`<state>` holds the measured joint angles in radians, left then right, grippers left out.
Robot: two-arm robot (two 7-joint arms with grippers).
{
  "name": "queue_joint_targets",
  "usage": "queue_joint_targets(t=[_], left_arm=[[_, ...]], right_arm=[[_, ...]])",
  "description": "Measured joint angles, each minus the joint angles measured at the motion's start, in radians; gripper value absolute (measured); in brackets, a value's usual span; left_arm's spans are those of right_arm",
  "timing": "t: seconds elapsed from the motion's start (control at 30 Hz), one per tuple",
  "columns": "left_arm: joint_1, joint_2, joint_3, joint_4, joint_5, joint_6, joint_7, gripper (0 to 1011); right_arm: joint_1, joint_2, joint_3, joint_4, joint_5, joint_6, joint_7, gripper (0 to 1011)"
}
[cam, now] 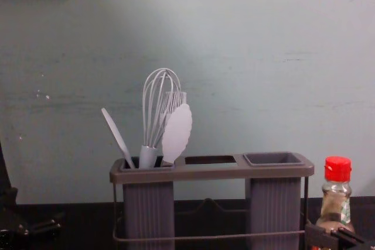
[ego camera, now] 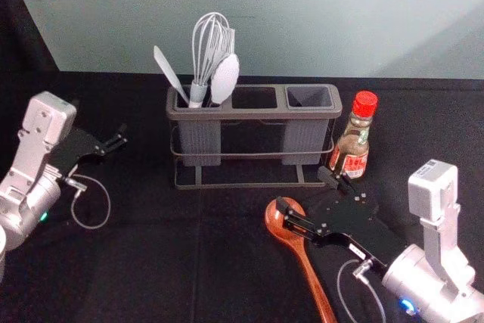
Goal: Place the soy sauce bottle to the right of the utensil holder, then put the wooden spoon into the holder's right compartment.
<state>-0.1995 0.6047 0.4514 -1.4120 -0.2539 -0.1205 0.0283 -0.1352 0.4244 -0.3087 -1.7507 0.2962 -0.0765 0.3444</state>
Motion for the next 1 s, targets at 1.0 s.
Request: queue_joint_targets(t=[1.0], left_arm=[[0.000,0.000,0.000,0.000,0.000,0.000,0.000,1011]], right_arm=[[0.067,-0.011,-0.077,-0.258,-0.177,0.720,-0.176,1000]])
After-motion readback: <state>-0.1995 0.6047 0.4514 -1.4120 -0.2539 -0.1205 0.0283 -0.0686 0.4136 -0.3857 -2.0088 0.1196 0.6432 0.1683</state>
